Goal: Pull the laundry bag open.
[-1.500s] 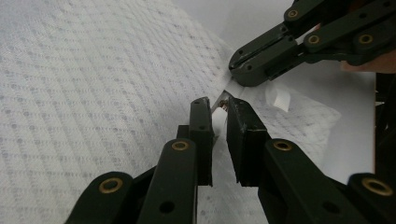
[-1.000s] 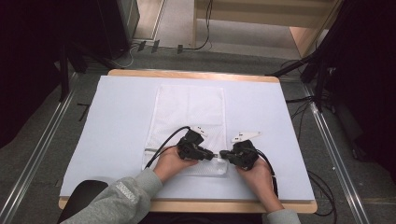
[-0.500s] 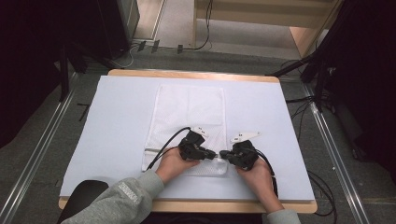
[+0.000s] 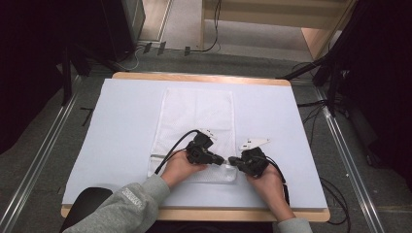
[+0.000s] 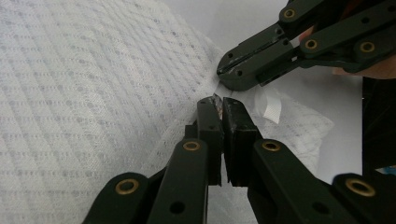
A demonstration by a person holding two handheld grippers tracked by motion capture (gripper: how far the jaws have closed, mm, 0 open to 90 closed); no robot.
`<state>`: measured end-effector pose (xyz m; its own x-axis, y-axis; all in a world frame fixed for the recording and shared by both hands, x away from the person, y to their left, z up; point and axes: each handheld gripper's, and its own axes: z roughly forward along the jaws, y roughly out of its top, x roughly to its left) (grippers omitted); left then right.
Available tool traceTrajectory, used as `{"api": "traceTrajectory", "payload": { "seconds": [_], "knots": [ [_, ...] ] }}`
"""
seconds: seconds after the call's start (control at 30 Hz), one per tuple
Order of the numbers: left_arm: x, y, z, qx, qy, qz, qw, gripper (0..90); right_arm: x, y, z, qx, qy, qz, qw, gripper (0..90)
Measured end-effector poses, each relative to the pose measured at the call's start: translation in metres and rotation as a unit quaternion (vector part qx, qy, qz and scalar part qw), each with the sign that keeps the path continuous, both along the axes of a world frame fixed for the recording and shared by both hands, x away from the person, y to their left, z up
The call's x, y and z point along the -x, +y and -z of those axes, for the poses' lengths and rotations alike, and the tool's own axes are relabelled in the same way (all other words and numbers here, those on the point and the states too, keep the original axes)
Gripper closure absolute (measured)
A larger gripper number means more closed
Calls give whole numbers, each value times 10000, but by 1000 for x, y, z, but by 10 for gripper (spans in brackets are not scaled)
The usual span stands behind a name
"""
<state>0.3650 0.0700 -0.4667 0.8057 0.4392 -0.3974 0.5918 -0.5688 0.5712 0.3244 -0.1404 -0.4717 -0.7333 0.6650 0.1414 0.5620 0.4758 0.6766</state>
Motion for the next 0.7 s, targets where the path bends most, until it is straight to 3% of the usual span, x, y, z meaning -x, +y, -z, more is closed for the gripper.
{"api": "traceTrajectory", "payload": {
  "seconds": [0.17,0.4,0.7],
  "knots": [
    [-3,5,-2,-43,141,-42,9999,882,0,-1,0,-65,87,37,9999,900],
    [-5,9,-3,-63,200,41,9998,882,0,-2,1,-91,44,-6,9999,900],
    [-8,14,-5,-119,334,-38,9994,882,0,-3,2,-109,8,-37,9999,900]
  ]
}}
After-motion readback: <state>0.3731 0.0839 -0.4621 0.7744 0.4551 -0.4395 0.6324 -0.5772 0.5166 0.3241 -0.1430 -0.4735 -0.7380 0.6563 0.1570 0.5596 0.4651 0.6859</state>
